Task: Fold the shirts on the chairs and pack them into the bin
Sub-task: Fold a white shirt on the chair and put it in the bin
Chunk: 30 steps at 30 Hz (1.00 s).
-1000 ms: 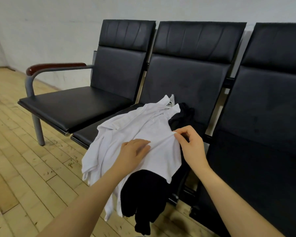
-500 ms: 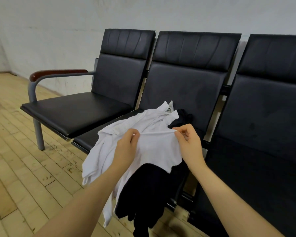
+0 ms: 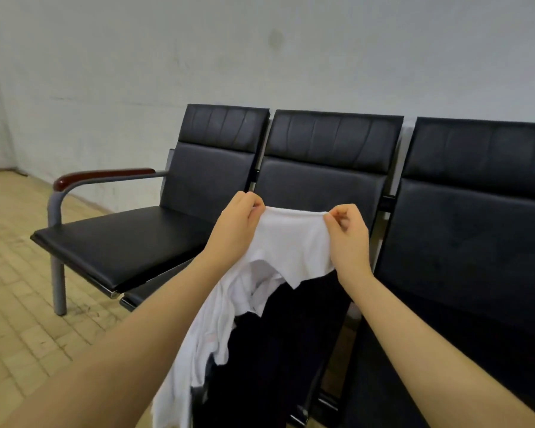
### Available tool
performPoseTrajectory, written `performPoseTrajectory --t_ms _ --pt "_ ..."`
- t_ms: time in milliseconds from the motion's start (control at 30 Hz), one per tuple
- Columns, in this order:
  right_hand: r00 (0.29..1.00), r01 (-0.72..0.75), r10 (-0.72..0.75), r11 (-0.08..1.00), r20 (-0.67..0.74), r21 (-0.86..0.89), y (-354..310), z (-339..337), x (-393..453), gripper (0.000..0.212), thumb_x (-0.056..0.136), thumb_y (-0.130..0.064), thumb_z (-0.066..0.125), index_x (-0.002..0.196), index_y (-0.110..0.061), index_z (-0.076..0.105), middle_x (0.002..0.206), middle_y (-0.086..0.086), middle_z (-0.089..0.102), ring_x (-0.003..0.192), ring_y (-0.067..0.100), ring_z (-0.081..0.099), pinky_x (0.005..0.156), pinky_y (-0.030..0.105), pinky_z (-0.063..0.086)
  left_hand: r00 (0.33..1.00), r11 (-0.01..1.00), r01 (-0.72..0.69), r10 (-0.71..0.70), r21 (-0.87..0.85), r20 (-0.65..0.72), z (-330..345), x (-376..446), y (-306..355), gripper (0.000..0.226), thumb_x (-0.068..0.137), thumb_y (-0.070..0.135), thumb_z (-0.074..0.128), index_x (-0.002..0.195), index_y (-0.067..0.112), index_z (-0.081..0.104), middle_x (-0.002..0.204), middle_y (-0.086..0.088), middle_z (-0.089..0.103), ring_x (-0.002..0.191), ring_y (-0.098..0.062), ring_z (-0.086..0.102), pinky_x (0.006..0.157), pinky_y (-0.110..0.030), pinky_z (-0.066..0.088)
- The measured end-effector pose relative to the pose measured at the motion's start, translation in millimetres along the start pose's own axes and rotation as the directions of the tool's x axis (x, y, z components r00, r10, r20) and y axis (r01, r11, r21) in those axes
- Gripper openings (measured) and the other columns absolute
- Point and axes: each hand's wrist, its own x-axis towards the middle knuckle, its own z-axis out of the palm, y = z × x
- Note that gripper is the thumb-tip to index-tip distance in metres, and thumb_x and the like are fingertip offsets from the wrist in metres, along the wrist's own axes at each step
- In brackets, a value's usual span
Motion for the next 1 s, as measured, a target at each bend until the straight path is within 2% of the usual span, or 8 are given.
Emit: performPoseTrajectory --t_ms 100,200,267,400,533,667,867,1000 --pt "0.998 0.036 -0.036 0.999 -0.055 0.011 -18.0 -17.7 9.6 0.007 0.093 -0.011 0.053 0.086 -0.013 0.052 0.08 -0.002 0.055 0.07 0.006 0.05 0.06 0.017 0.042 0.993 0.994 -0.113 0.113 -0.003 -0.041 4.0 10.2 20.9 0.01 0.096 0.011 0.049 0.092 0.007 0.058 0.089 0.003 0.046 0.079 -0.009 0.047 0.071 -0.015 0.038" --pt "0.993 0.057 -0.059 0.998 -0.1 -0.019 -27.4 -49.4 13.0 0.009 0.093 -0.013 0.055 0.085 -0.018 0.052 0.086 0.003 0.059 0.077 0.012 0.055 0.069 0.029 0.047 0.977 0.978 -0.205 0.203 -0.031 -0.069 15.2 15.9 47.9 0.01 0.095 0.009 0.052 0.092 0.004 0.061 0.09 -0.001 0.049 0.077 -0.009 0.047 0.072 -0.014 0.037" --pt "0.989 0.059 -0.066 0.997 -0.133 -0.056 -27.9 -77.4 9.4 0.01 0.092 -0.014 0.056 0.085 -0.02 0.053 0.087 0.002 0.06 0.078 0.012 0.056 0.069 0.03 0.048 0.96 0.96 -0.274 0.27 -0.055 -0.075 28.7 14.7 67.5 0.01 0.094 0.01 0.054 0.092 0.004 0.062 0.089 0.0 0.049 0.077 -0.009 0.048 0.071 -0.015 0.039" --pt "0.977 0.026 -0.053 0.991 -0.205 -0.134 -20.9 -137.2 -8.1 0.002 0.092 -0.014 0.056 0.091 -0.013 0.054 0.084 -0.004 0.058 0.074 0.007 0.055 0.062 0.019 0.047 0.93 0.924 -0.366 0.357 -0.107 -0.09 71.9 1.1 105.3 0.014 0.091 0.011 0.054 0.088 0.002 0.064 0.085 -0.001 0.049 0.074 -0.01 0.048 0.068 -0.021 0.04" --pt "0.958 0.013 -0.069 0.98 -0.278 -0.199 -19.3 -199.4 -26.5 0.001 0.092 -0.012 0.056 0.091 -0.012 0.055 0.082 -0.006 0.059 0.068 -0.002 0.054 0.057 0.007 0.044 0.912 0.898 -0.41 0.402 -0.16 -0.082 119.2 -17.9 139.9 0.011 0.089 0.007 0.058 0.09 0.0 0.067 0.084 -0.009 0.055 0.076 -0.008 0.048 0.072 -0.008 0.037" --pt "0.945 -0.032 -0.067 0.956 -0.321 -0.291 -14.6 -260.5 -42.4 0.005 0.091 -0.011 0.058 0.087 -0.014 0.057 0.08 -0.006 0.061 0.067 -0.006 0.055 0.059 0.008 0.045 0.92 0.883 -0.377 0.392 -0.279 -0.002 160.3 -39.0 173.7 0.016 0.09 0.012 0.059 0.101 0.002 0.066 0.092 -0.008 0.059 0.084 -0.007 0.051 0.079 -0.009 0.038" --pt "0.939 -0.159 -0.008 0.876 -0.343 -0.455 -6.1 -336.6 -69.1 0.004 0.089 -0.008 0.059 0.086 -0.011 0.06 0.08 -0.007 0.062 0.07 -0.004 0.056 0.062 0.007 0.042 0.913 0.87 -0.315 0.387 -0.381 0.13 208.5 -70.9 221.4 0.019 0.093 0.013 0.058 0.108 0.003 0.064 0.093 -0.001 0.055 0.084 -0.012 0.053 0.083 -0.024 0.045" --pt "0.925 -0.286 0.094 0.809 -0.368 -0.513 10.2 -366.5 -91.1 0.005 0.089 -0.008 0.059 0.085 -0.01 0.06 0.079 0.001 0.062 0.074 0.011 0.058 0.063 0.015 0.041 0.917 0.909 -0.212 0.312 -0.358 0.25 238.2 -94.3 238.5 0.02 0.095 0.018 0.055 0.111 0.007 0.062 0.091 0.007 0.046 0.084 -0.012 0.05 0.082 -0.029 0.046"
